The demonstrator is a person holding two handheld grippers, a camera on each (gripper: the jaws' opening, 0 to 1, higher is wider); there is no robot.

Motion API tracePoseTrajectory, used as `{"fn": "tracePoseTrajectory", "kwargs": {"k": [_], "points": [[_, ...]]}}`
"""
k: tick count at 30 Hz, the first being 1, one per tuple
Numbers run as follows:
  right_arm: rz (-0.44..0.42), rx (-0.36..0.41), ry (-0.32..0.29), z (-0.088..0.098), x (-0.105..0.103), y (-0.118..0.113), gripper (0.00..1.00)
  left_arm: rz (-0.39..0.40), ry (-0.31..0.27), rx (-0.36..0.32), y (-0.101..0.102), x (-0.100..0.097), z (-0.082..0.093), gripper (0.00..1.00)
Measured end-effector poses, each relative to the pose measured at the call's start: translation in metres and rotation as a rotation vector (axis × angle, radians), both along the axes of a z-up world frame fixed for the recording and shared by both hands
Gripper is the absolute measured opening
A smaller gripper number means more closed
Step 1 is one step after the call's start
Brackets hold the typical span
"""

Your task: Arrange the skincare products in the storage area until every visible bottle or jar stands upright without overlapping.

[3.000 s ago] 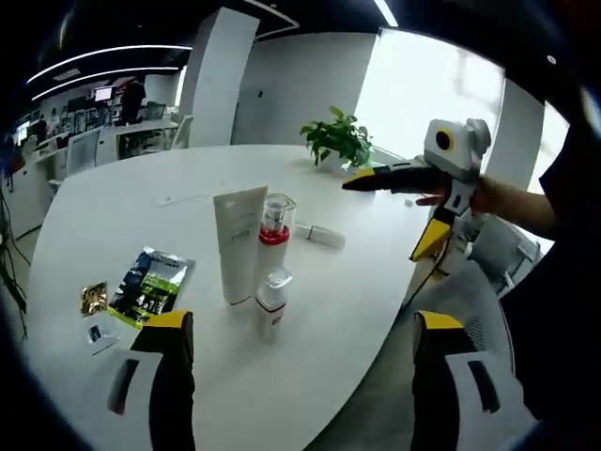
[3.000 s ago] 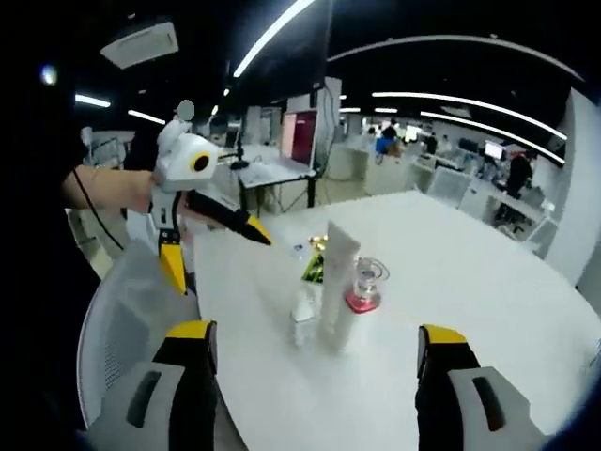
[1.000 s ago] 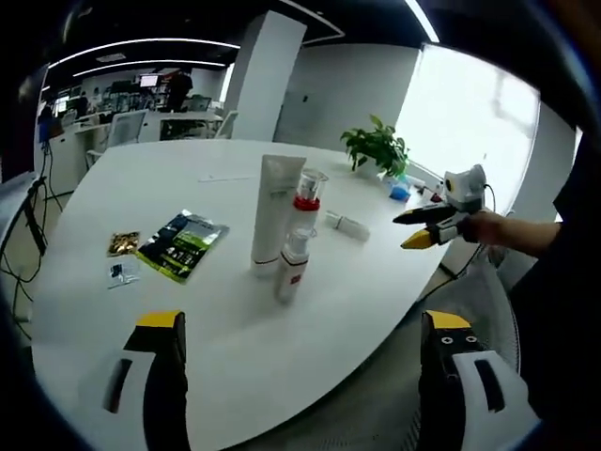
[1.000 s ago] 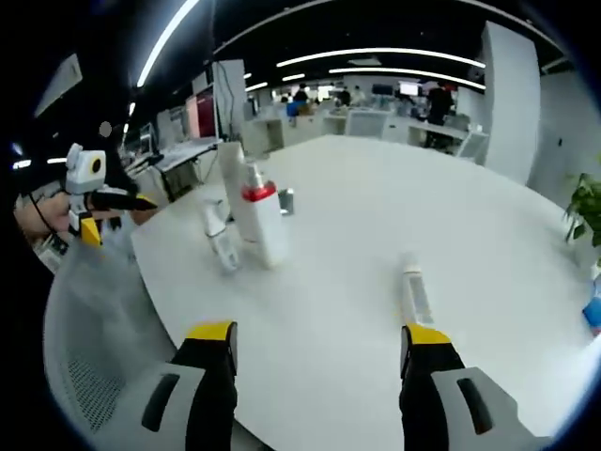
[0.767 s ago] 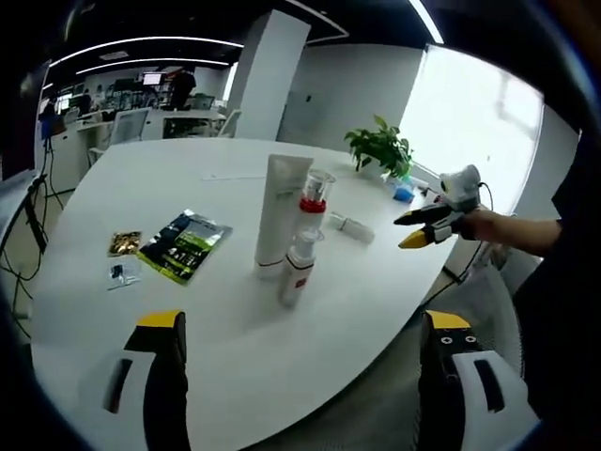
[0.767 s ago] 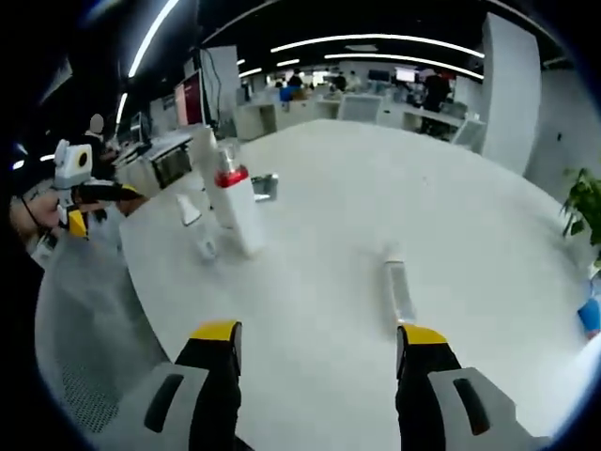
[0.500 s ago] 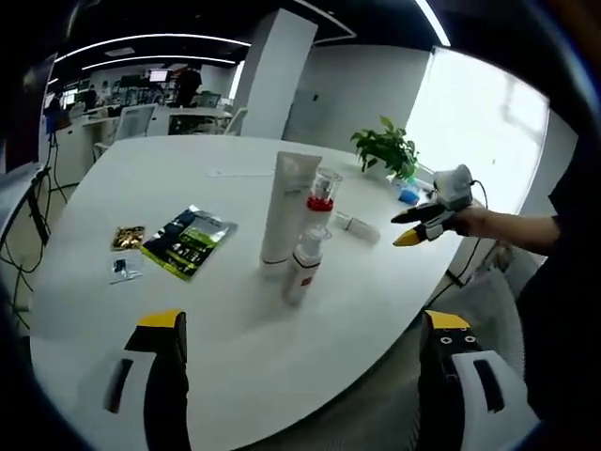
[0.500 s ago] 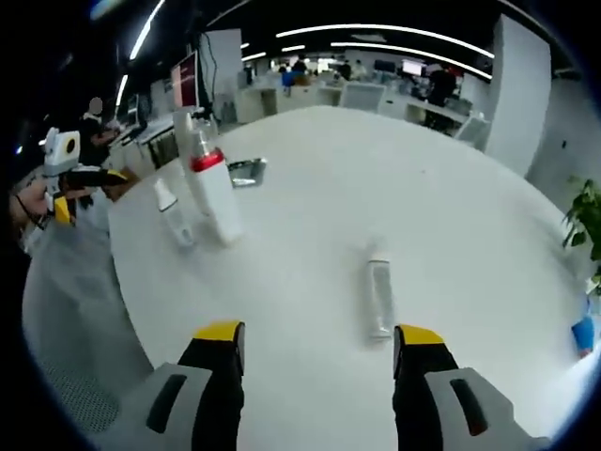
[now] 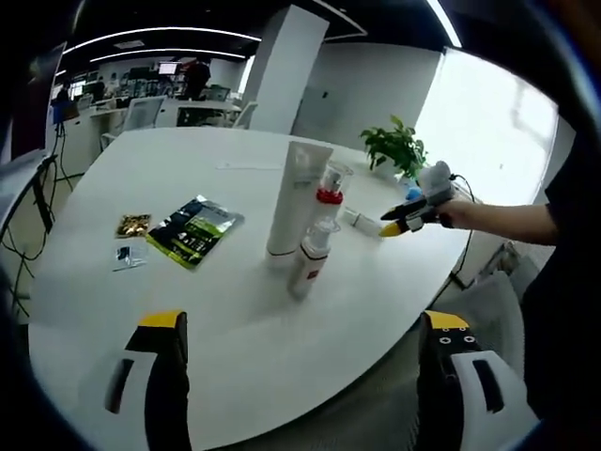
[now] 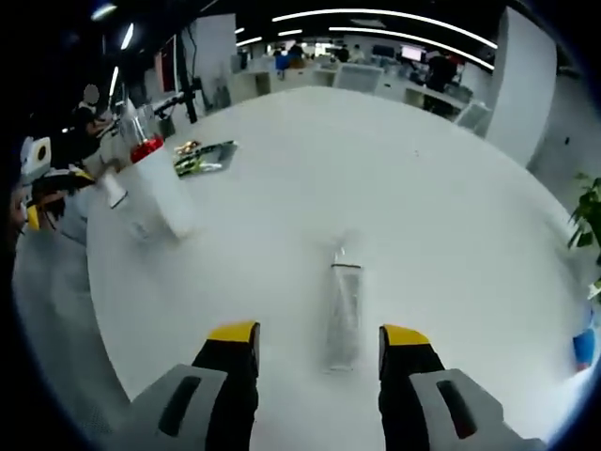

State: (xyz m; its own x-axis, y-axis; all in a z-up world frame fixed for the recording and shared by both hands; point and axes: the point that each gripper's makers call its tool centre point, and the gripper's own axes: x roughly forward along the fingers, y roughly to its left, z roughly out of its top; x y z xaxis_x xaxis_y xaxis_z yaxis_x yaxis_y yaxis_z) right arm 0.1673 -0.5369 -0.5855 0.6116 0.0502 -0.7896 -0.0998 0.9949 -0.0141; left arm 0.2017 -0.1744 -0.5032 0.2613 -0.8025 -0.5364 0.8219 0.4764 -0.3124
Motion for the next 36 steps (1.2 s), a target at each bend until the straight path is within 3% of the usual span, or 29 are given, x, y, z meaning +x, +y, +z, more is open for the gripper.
{"fn": "tracePoseTrajectory", "kwargs": {"k": [4,13,20,23,26,29,36], "points": [[0.012,-0.026,0.002,-0.004,0.003,-0.006,0.4,0.009,0.003,-0.004,-0.001,0.002,0.001,0.95],[0.024,-0.035,0.029,-0.019,0.01,-0.009,0.35,0.012,0.001,-0.001,0.002,0.001,0.001,0.95],[0.018,-0.011,0.093,-0.025,0.014,-0.014,0.29,-0.006,0.003,0.009,0.002,-0.005,0.003,0.95],[0.043,-0.057,0.147,-0.028,0.01,-0.014,0.27,-0.012,0.004,0.014,0.002,-0.005,0.003,0.94],[0.043,-0.127,0.171,-0.03,0.008,-0.021,0.16,-0.012,0.007,0.005,0.001,-0.005,0.004,0.94],[0.038,-0.111,0.125,-0.03,0.013,-0.018,0.13,-0.018,0.004,0.002,-0.001,-0.006,0.006,0.94],[0.031,-0.18,0.05,-0.023,0.017,-0.022,0.12,-0.032,0.006,-0.015,-0.008,-0.007,0.01,0.94]]}}
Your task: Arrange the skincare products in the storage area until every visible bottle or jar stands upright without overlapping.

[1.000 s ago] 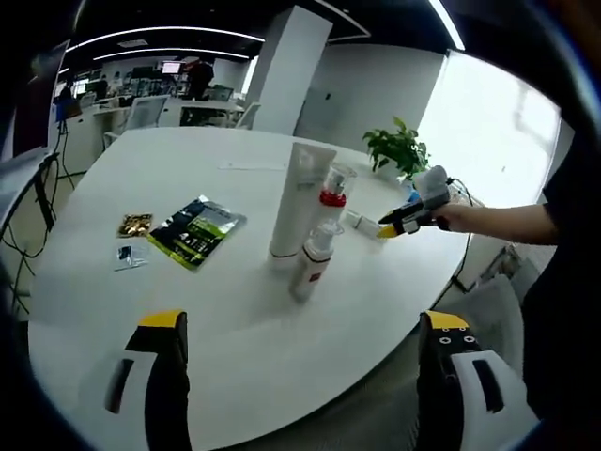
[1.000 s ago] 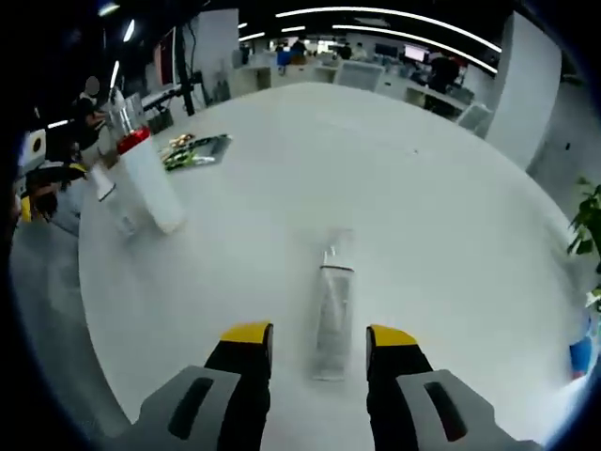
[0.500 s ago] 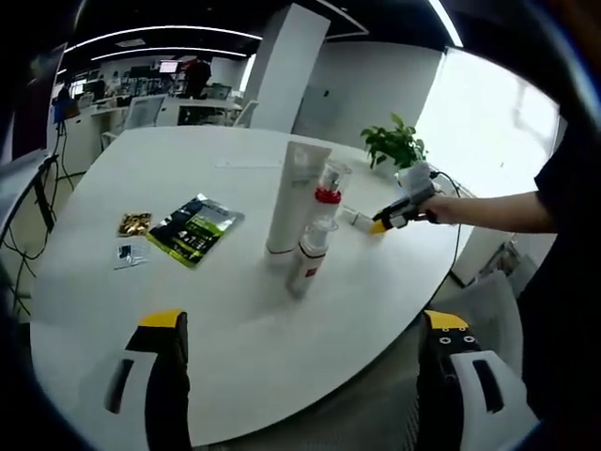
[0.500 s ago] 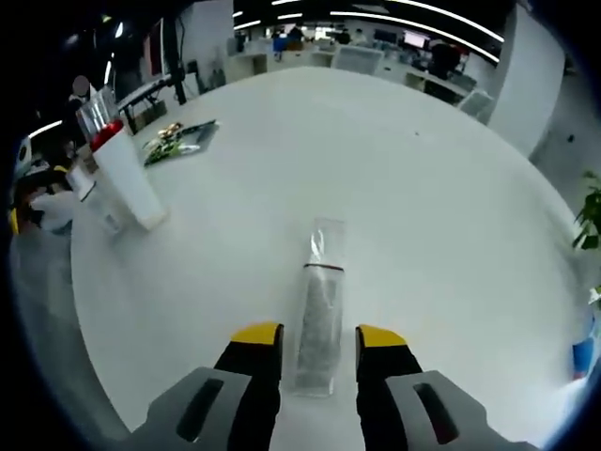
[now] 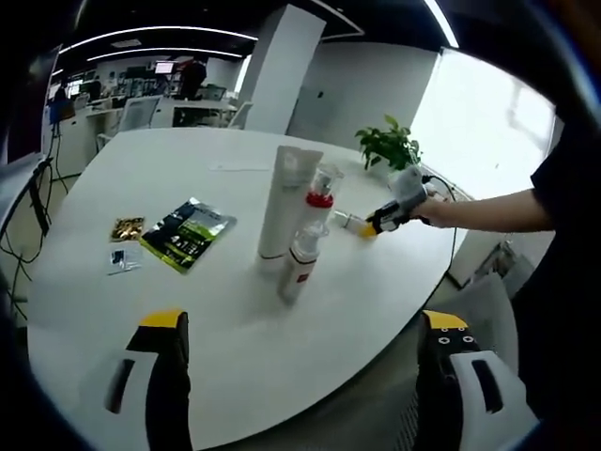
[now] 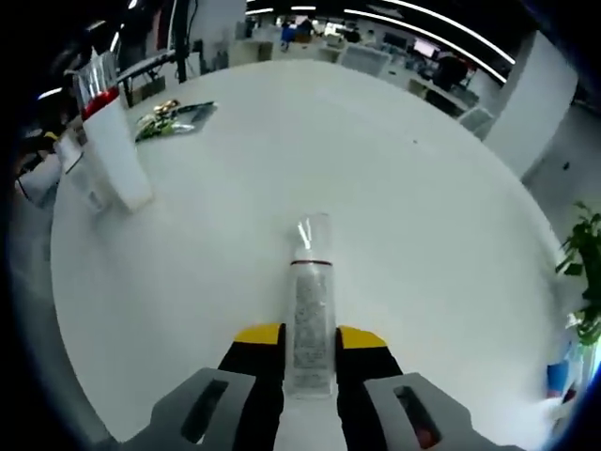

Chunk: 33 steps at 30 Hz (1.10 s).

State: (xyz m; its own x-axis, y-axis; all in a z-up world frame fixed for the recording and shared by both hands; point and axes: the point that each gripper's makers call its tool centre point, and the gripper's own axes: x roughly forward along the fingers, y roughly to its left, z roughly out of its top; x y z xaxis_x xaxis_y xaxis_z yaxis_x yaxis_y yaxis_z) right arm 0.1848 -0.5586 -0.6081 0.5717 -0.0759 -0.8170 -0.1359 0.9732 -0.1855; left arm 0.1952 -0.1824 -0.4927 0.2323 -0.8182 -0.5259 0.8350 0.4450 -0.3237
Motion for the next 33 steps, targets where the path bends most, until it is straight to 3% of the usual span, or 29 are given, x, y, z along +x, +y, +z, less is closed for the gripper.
{"fn": "tracePoseTrajectory", "kwargs": {"k": [8,10,14,20,27,33], "points": [[-0.034,0.023,-0.15,0.038,0.006,0.015,0.11,0.004,0.02,-0.111,-0.016,0.003,0.028,0.94],[-0.04,0.034,-0.214,0.056,0.007,0.024,0.11,0.001,0.02,-0.141,-0.021,0.003,0.038,0.93],[-0.025,0.052,-0.33,0.1,0.005,0.055,0.11,-0.001,0.023,-0.184,-0.028,0.006,0.057,0.92],[0.042,0.077,-0.498,0.161,0.006,0.105,0.11,-0.023,0.014,-0.287,-0.047,0.004,0.107,0.91],[0.138,0.143,-0.657,0.22,0.006,0.169,0.11,-0.059,0.056,-0.398,-0.074,-0.003,0.148,0.91],[0.155,0.203,-0.745,0.254,0.002,0.204,0.11,-0.07,0.09,-0.442,-0.091,-0.006,0.165,0.91]]}}
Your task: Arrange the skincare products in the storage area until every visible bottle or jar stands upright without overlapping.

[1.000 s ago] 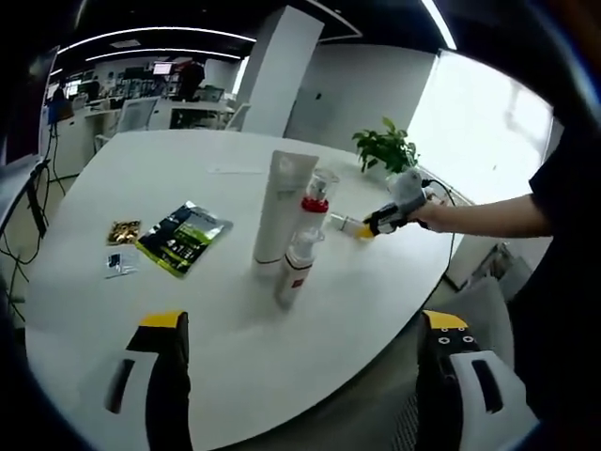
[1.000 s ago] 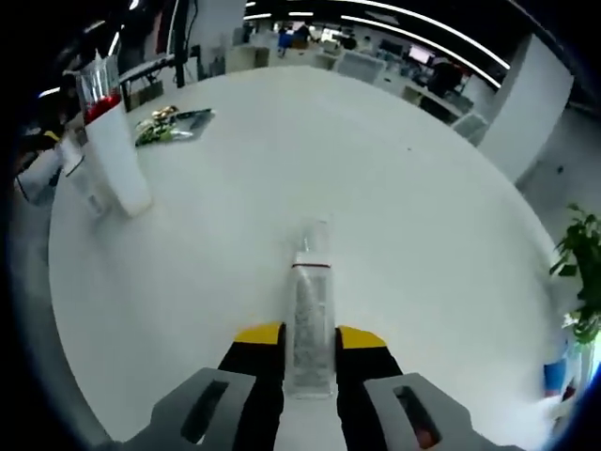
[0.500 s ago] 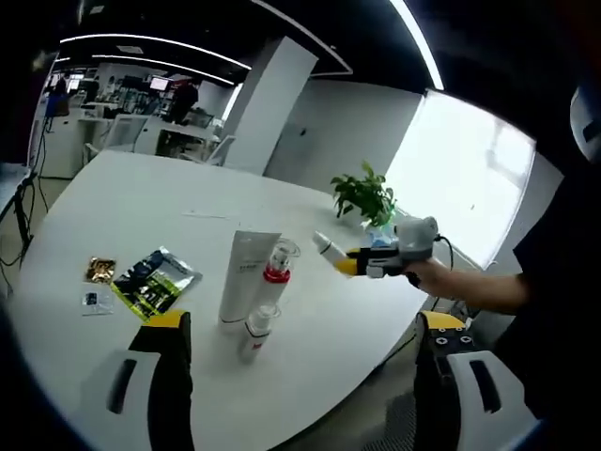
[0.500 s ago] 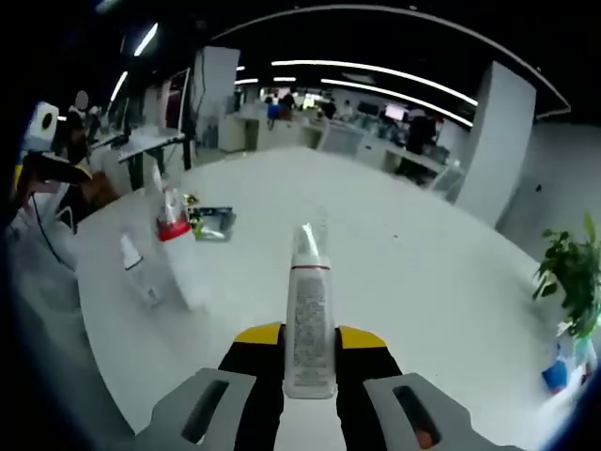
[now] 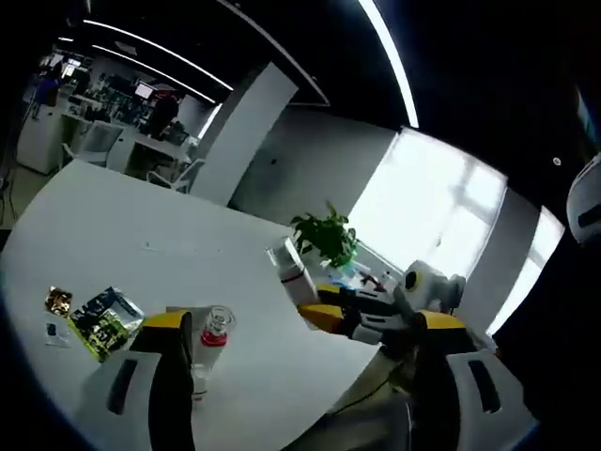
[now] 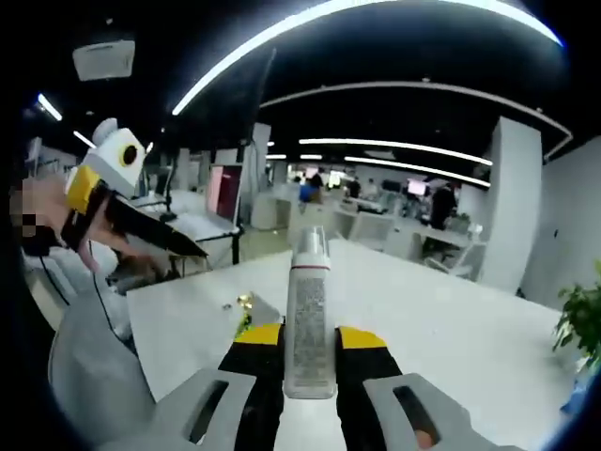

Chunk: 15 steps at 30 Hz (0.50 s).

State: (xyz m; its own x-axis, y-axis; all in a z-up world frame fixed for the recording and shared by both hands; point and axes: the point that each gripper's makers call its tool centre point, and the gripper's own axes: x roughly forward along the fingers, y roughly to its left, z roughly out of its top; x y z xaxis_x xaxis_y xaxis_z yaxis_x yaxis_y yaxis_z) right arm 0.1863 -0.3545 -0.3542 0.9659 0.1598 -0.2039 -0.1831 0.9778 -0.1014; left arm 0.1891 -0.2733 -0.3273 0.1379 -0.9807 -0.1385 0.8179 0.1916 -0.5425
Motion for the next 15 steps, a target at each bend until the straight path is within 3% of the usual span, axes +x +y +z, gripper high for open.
{"fn": "tracePoseTrajectory", "kwargs": {"k": [6,10,15], "points": [[0.012,0.034,-0.056,0.022,-0.003,0.021,0.11,-0.037,-0.008,0.006,-0.018,-0.009,0.011,0.91],[0.019,0.039,-0.08,0.032,-0.005,0.033,0.11,0.03,0.022,-0.032,-0.023,0.002,0.023,0.87],[0.048,0.007,-0.096,0.041,-0.008,0.047,0.11,0.042,0.006,-0.006,-0.029,0.005,0.025,0.81]]}}
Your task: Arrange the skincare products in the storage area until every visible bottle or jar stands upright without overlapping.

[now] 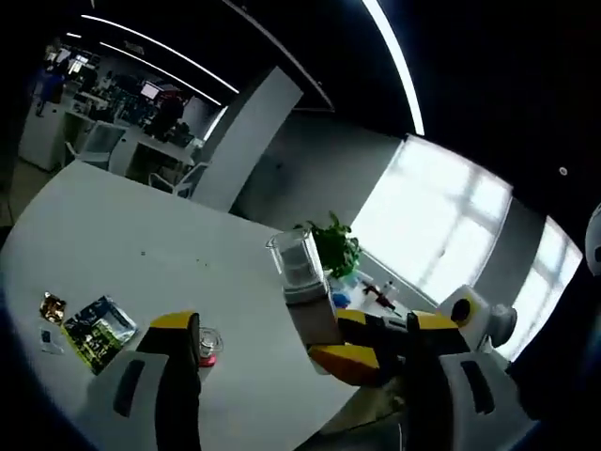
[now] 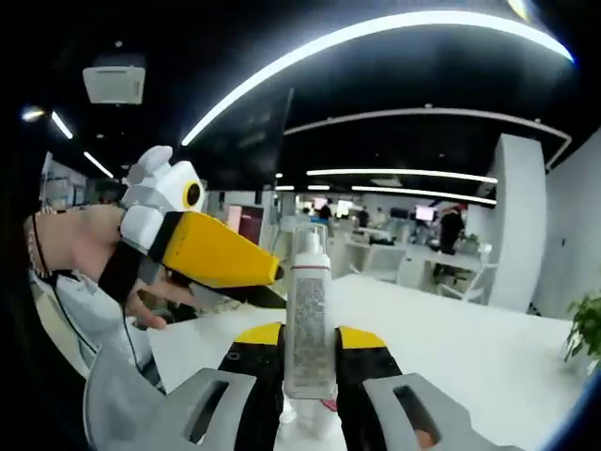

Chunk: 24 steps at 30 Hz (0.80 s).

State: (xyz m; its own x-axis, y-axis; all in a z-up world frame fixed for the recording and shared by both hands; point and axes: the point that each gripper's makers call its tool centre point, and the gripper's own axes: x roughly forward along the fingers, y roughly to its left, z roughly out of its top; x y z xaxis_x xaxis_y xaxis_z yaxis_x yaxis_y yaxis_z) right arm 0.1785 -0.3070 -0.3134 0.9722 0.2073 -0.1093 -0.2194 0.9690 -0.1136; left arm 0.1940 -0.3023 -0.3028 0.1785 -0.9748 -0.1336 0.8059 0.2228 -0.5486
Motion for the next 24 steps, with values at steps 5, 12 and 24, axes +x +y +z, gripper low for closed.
{"fn": "tracePoseTrajectory", "kwargs": {"k": [5,12,24], "points": [[0.025,-0.017,-0.022,0.01,-0.006,0.011,0.11,0.004,0.054,-0.053,-0.006,-0.006,0.009,0.66],[0.029,-0.024,-0.027,0.013,-0.017,0.013,0.11,0.006,0.037,-0.046,-0.004,-0.015,0.009,0.44],[0.03,-0.046,-0.035,0.019,-0.033,0.016,0.12,-0.046,-0.06,-0.105,-0.005,-0.036,0.03,0.19]]}}
